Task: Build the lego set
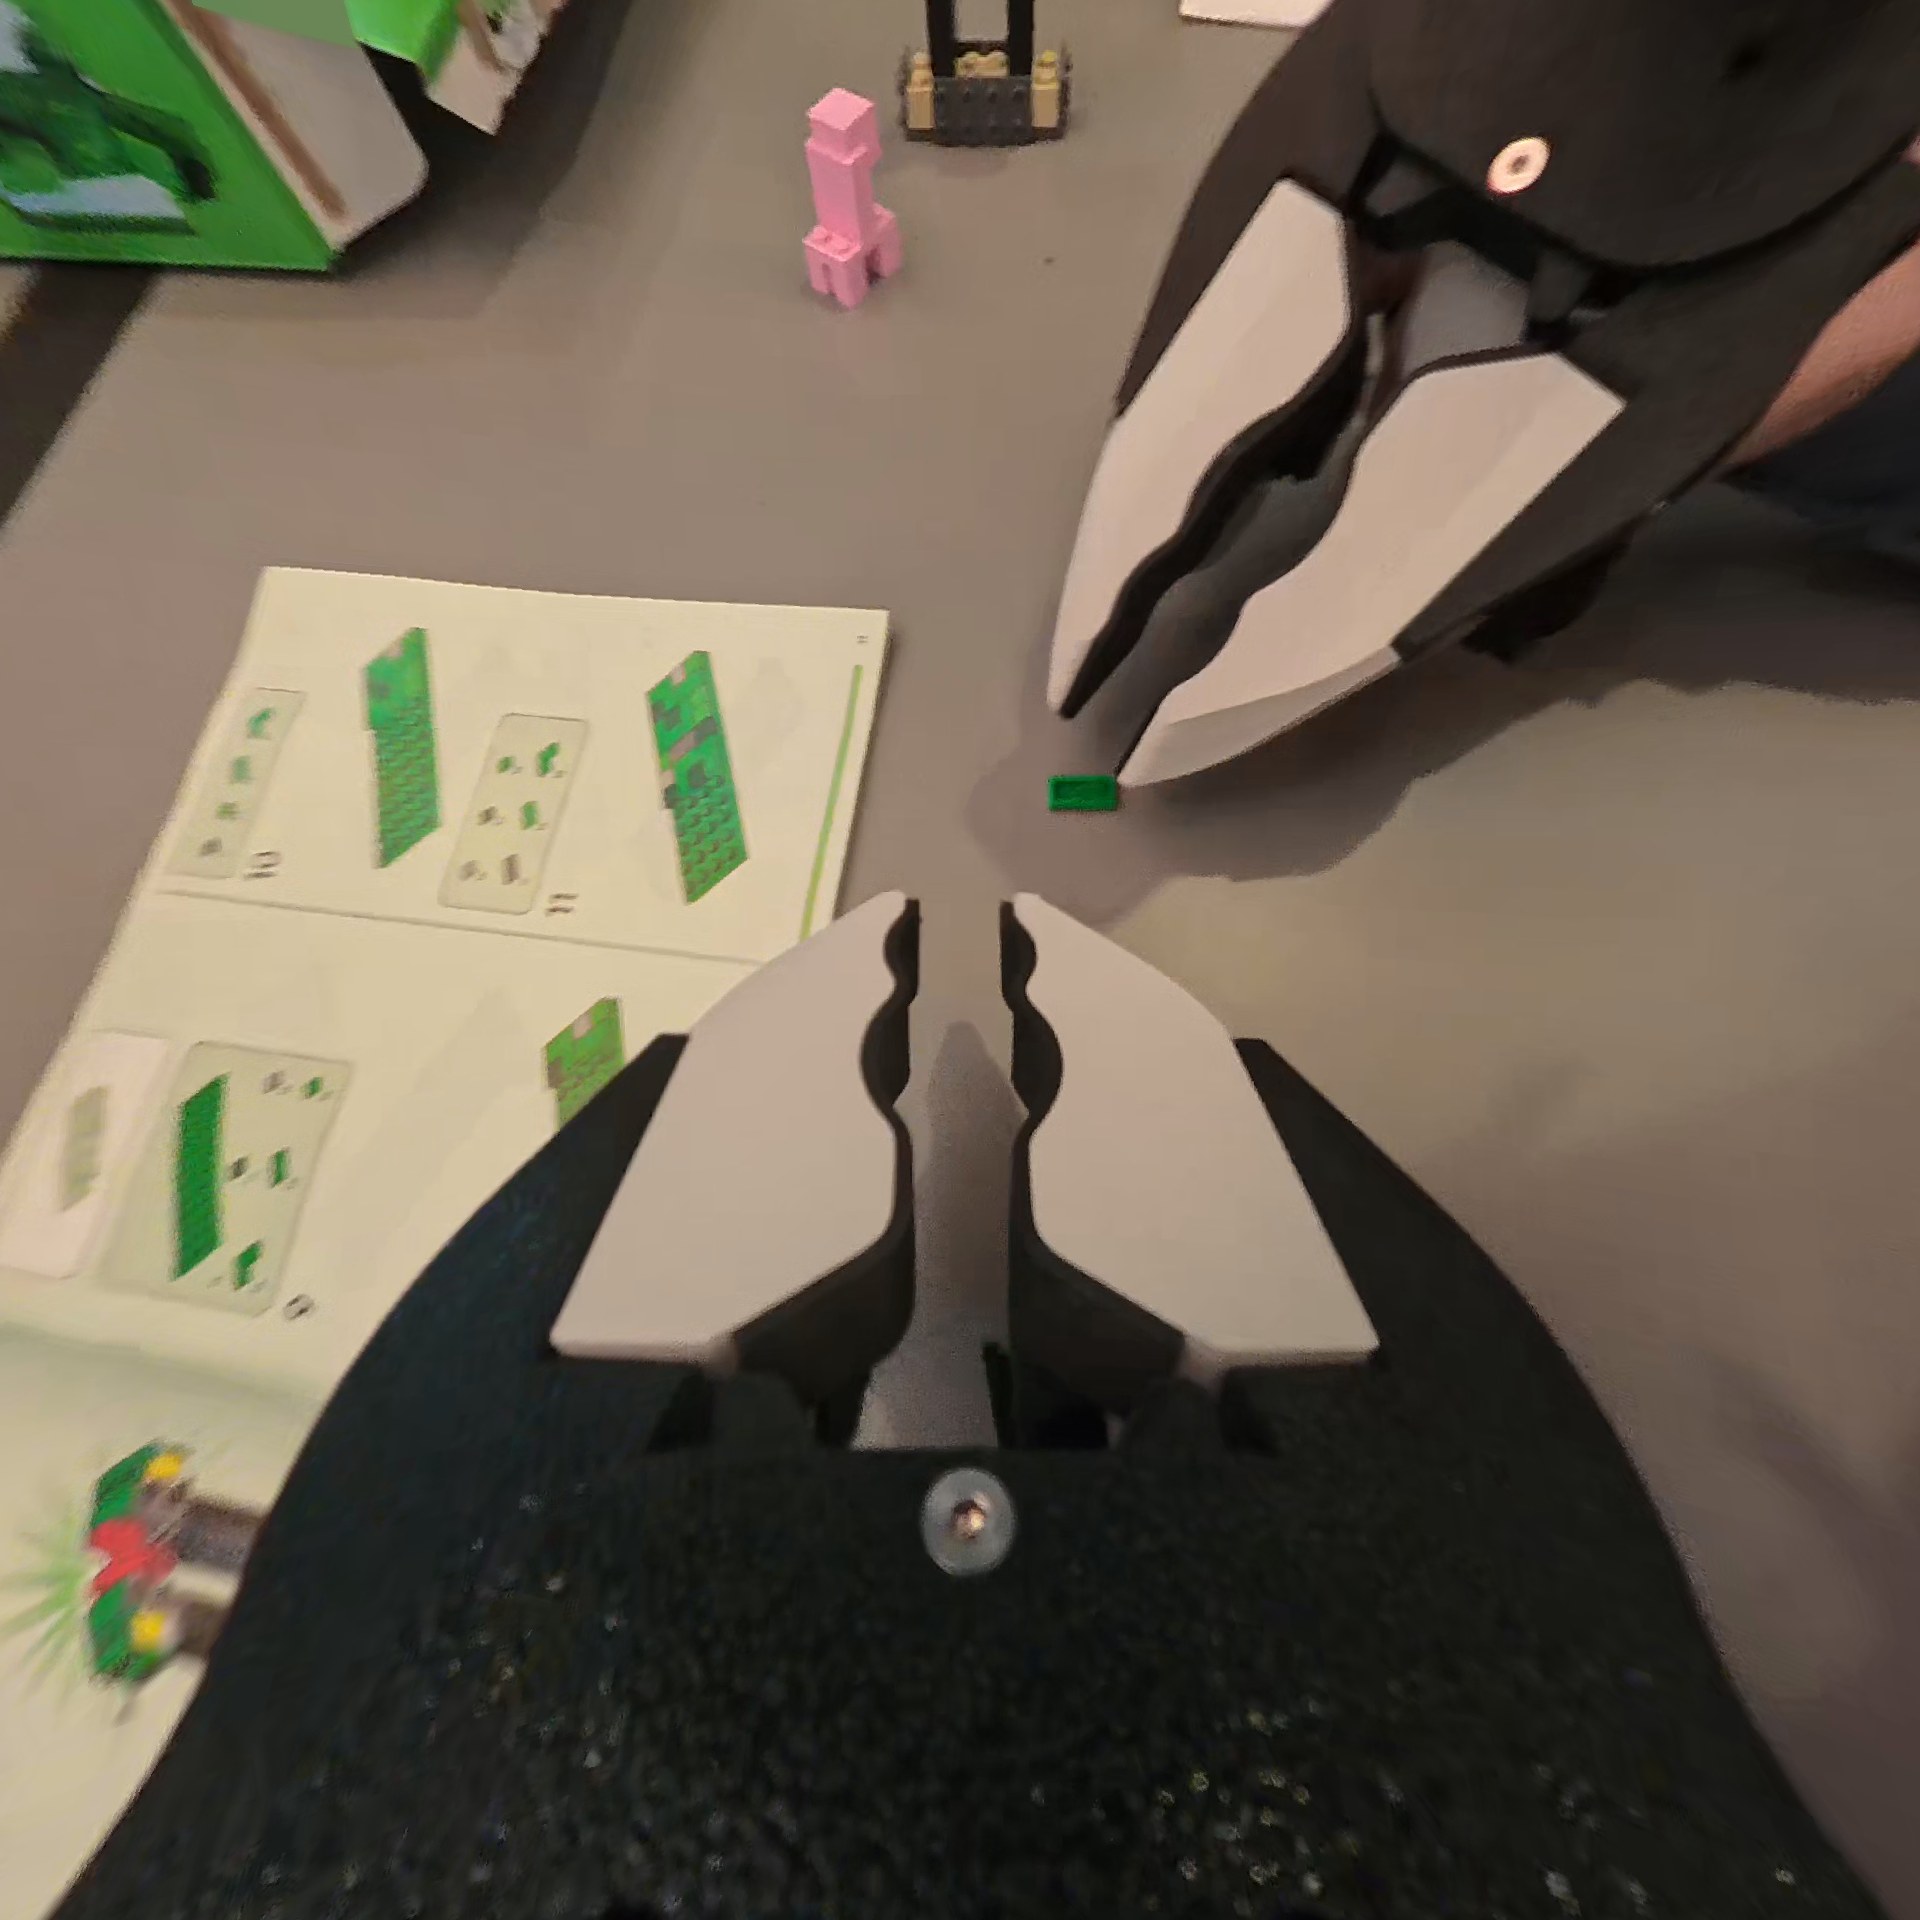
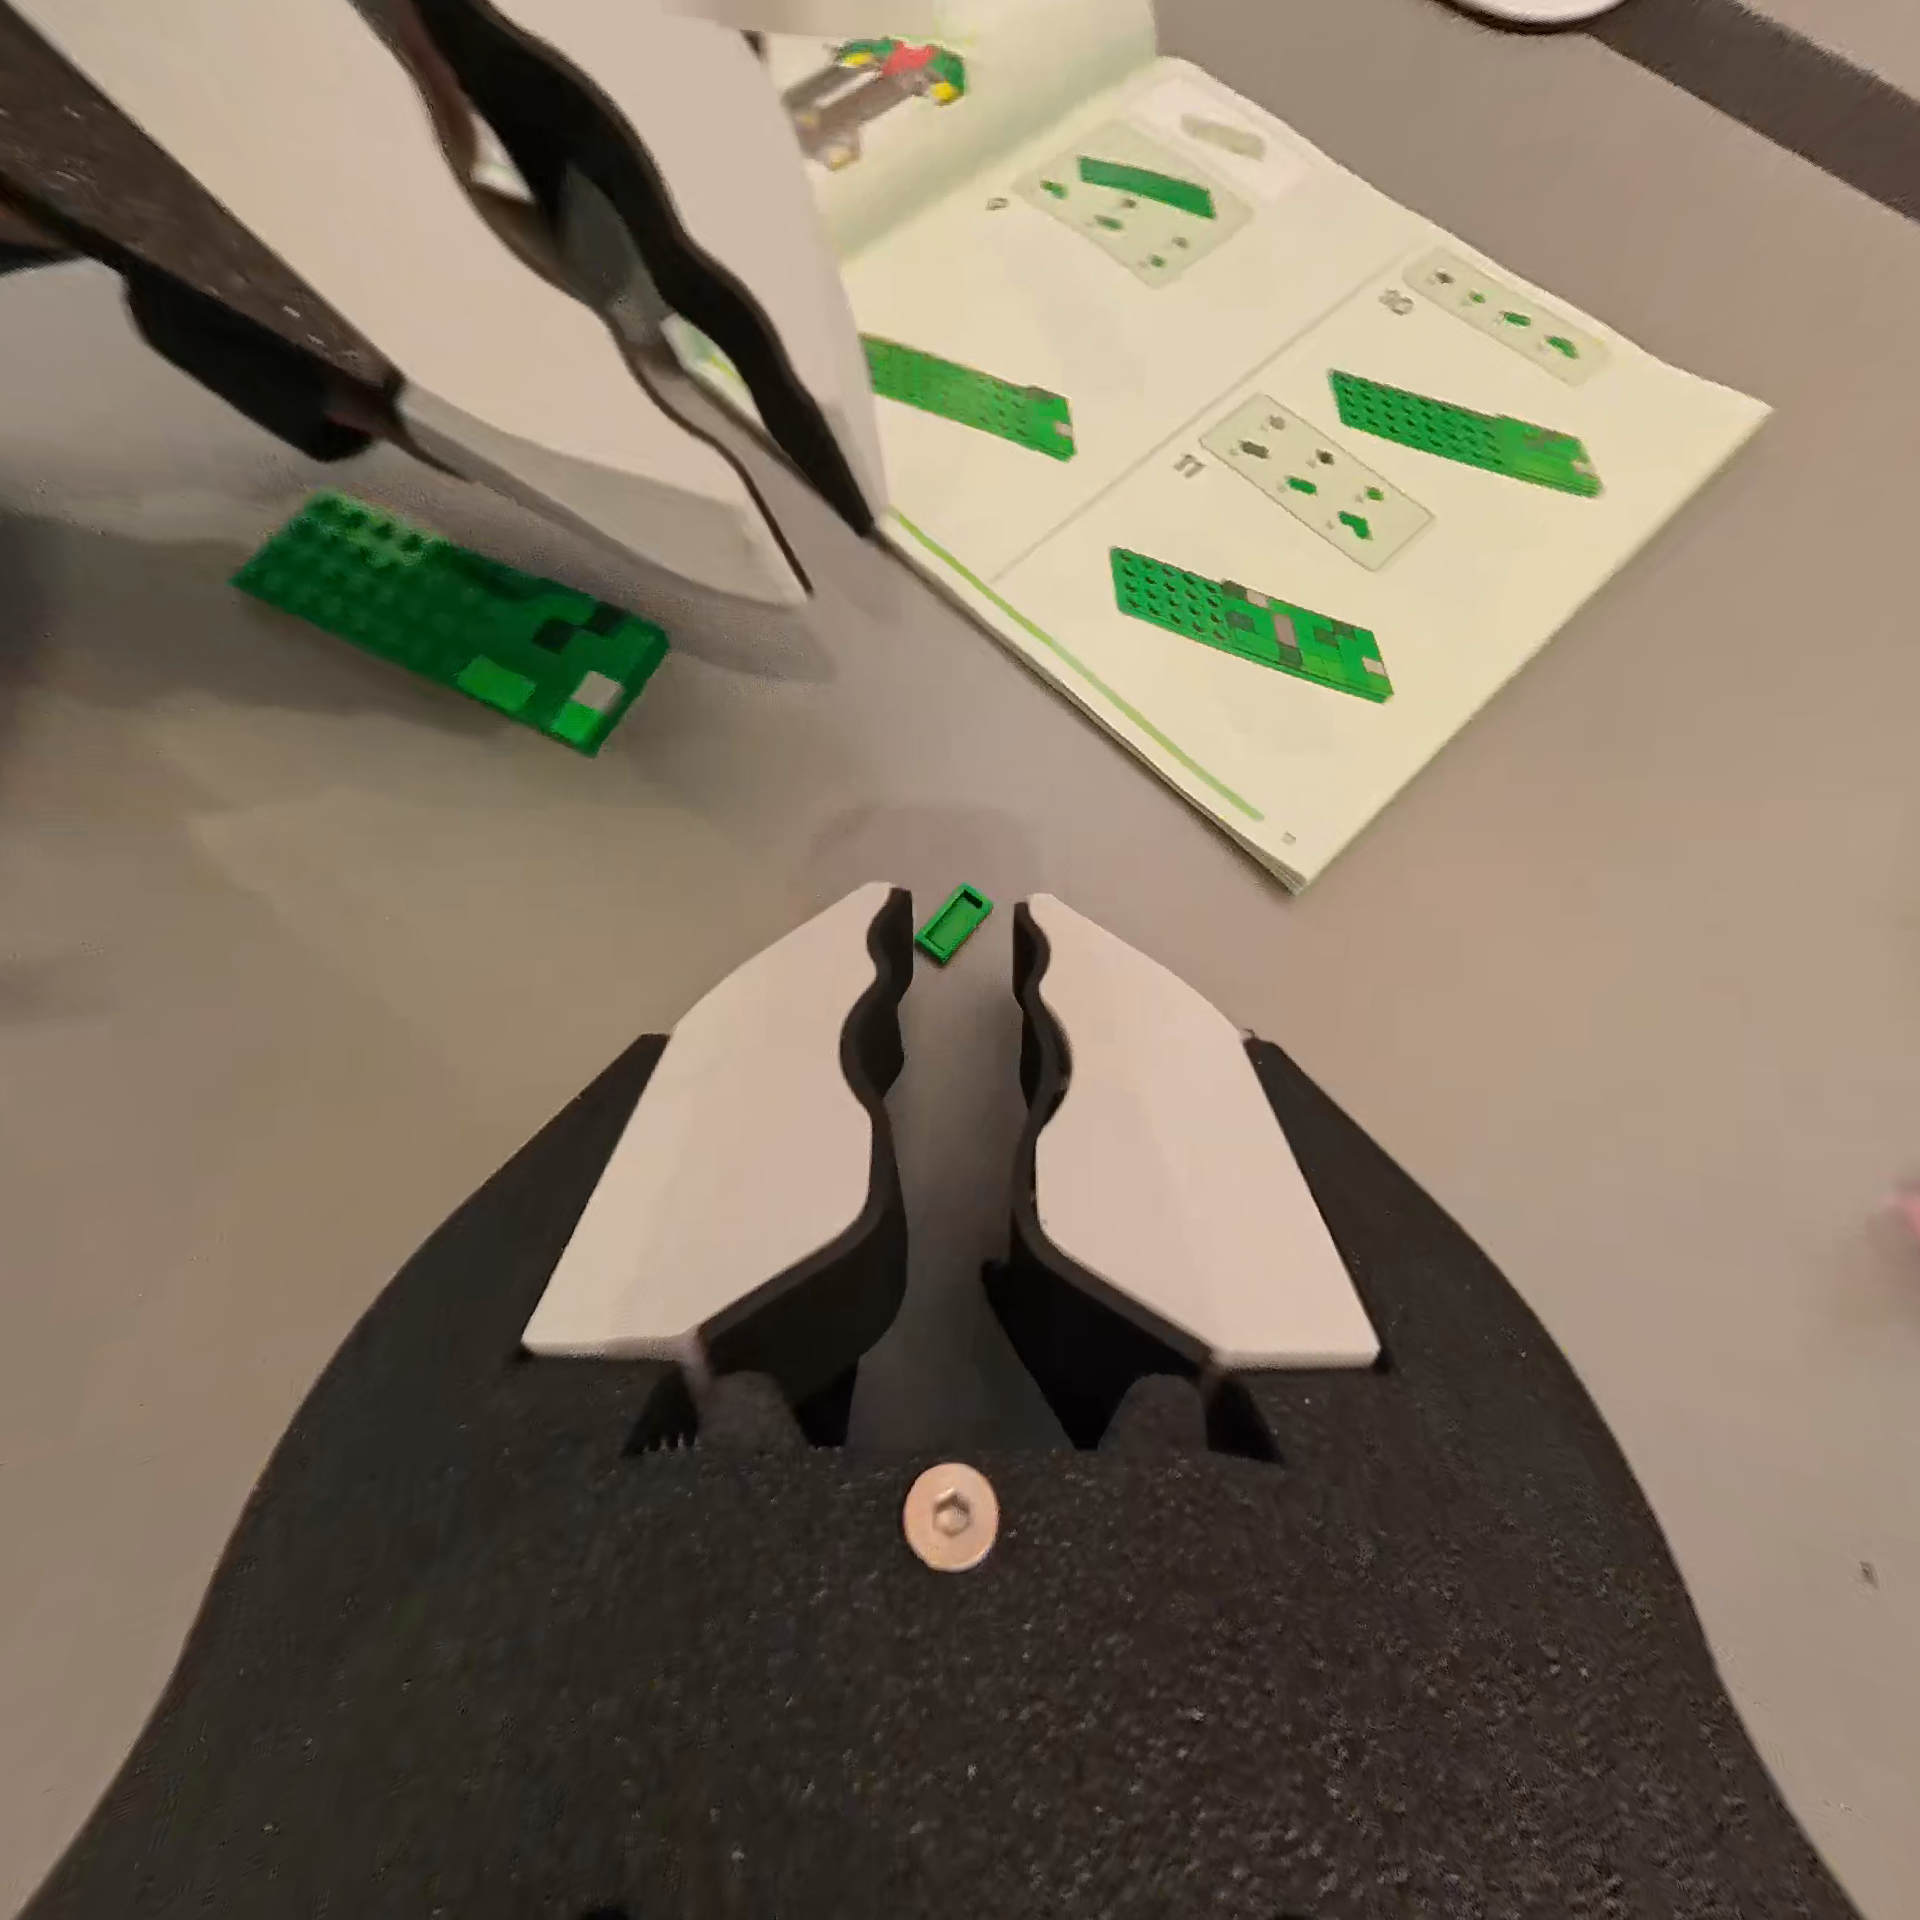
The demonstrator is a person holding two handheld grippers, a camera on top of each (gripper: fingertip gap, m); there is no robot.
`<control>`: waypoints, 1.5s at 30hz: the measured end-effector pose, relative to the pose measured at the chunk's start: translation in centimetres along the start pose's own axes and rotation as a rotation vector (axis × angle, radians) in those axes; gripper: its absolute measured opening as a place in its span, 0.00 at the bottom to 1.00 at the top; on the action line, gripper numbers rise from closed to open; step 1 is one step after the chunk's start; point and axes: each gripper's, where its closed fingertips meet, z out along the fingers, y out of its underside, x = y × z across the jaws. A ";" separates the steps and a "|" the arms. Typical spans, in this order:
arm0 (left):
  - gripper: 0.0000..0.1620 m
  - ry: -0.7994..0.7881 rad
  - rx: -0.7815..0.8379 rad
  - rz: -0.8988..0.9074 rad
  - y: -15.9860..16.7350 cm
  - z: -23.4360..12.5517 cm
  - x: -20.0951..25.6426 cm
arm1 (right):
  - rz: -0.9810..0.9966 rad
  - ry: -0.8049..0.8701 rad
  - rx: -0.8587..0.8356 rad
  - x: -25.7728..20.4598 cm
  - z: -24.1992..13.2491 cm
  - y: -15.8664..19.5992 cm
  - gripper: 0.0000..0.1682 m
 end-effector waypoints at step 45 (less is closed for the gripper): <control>0.03 0.001 0.228 0.825 -1.2 0.6 4.8 | 0.175 -0.495 0.200 -4.5 -1.6 -2.2 0.04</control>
